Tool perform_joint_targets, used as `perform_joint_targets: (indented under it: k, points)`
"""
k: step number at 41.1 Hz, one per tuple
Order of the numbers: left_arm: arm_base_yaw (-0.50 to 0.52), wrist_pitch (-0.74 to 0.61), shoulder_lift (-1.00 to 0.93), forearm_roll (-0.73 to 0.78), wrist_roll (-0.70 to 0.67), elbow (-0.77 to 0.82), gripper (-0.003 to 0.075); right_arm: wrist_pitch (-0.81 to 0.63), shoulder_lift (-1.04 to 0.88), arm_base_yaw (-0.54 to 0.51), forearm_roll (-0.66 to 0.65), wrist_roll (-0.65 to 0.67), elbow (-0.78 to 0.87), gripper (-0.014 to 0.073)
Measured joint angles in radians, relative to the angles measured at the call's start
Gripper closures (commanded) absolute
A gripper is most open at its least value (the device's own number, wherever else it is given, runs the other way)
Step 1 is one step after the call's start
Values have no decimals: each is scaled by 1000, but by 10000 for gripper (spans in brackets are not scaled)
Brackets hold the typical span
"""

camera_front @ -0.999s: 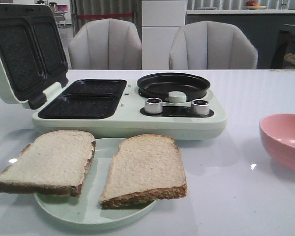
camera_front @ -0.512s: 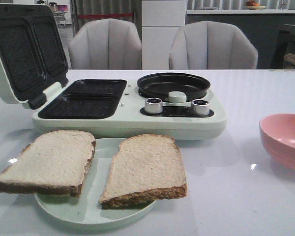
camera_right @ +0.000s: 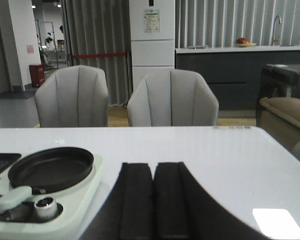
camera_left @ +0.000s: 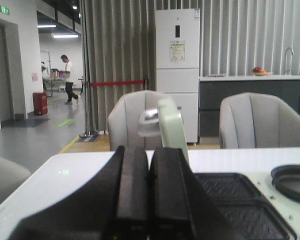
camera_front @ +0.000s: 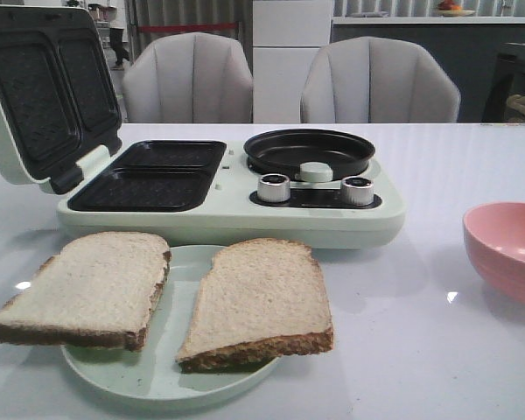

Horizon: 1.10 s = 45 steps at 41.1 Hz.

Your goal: Make breakfast with bread and shrimp

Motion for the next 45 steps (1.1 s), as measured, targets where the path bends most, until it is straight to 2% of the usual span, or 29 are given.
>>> perform_joint_targets:
  k: [11, 18, 33, 41, 45]
  points:
    - [0, 227, 167, -7, 0, -376, 620, 145, 174, 0, 0, 0, -275, 559]
    - [0, 387, 309, -7, 0, -519, 620, 266, 311, 0, 0, 0, -378, 559]
    - [0, 527, 513, -7, 0, -523, 620, 436, 542, 0, 0, 0, -389, 559]
    - [0, 538, 573, -7, 0, -519, 619, 464, 628, 0, 0, 0, -389, 552]
    - [0, 541, 597, -7, 0, -519, 580, 466, 654, 0, 0, 0, -389, 447]
